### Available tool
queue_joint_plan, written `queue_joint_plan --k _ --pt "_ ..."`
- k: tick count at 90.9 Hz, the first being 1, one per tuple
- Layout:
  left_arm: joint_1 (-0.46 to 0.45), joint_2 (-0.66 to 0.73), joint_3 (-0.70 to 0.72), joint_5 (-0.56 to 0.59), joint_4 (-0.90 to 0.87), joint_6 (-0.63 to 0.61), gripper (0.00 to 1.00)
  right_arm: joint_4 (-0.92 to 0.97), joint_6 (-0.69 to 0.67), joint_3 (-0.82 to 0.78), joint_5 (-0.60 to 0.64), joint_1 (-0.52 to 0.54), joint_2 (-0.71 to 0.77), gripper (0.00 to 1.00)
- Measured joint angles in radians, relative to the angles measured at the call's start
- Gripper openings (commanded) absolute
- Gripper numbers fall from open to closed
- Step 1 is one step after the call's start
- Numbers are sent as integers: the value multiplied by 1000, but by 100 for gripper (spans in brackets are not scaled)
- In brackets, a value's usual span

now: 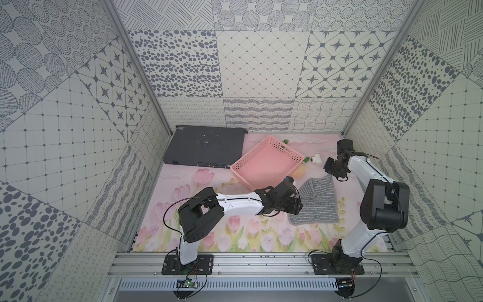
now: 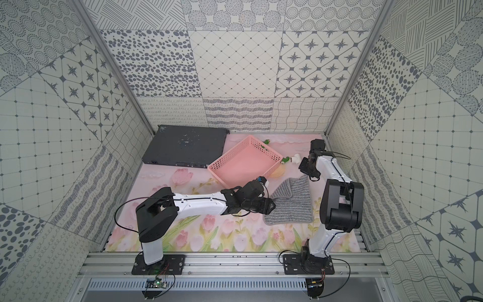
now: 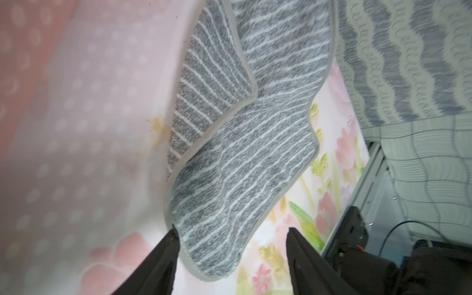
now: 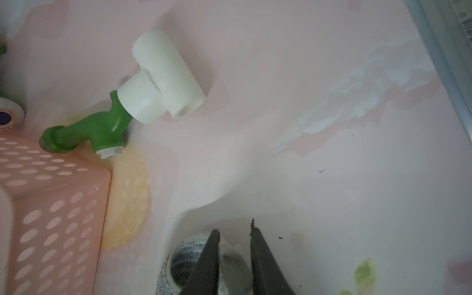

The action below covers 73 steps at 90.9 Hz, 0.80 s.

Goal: Fold the square dishcloth
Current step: Flatten out the cleaning item at the center of the board.

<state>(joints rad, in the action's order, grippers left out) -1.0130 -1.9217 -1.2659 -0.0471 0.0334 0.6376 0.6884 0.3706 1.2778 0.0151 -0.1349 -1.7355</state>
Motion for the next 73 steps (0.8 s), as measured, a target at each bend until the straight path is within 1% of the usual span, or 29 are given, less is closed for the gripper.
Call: queue_joint_plan --k 10,23,44,64,73 --pt "0 1 -58 6 -11 -48 99 -6 -9 28 5 0 -28 29" --pt "0 4 -87 -15 8 -91 99 -9 -21 54 13 0 -53 41" --pt "0 -26 -178 -12 14 -132 99 5 -21 69 33 0 -53 51" --pt "0 -57 -242 -5 15 -171 99 58 -5 68 74 0 -43 54" --pt "0 -105 -306 -14 -2 -183 97 73 8 56 82 -1 -14 53"
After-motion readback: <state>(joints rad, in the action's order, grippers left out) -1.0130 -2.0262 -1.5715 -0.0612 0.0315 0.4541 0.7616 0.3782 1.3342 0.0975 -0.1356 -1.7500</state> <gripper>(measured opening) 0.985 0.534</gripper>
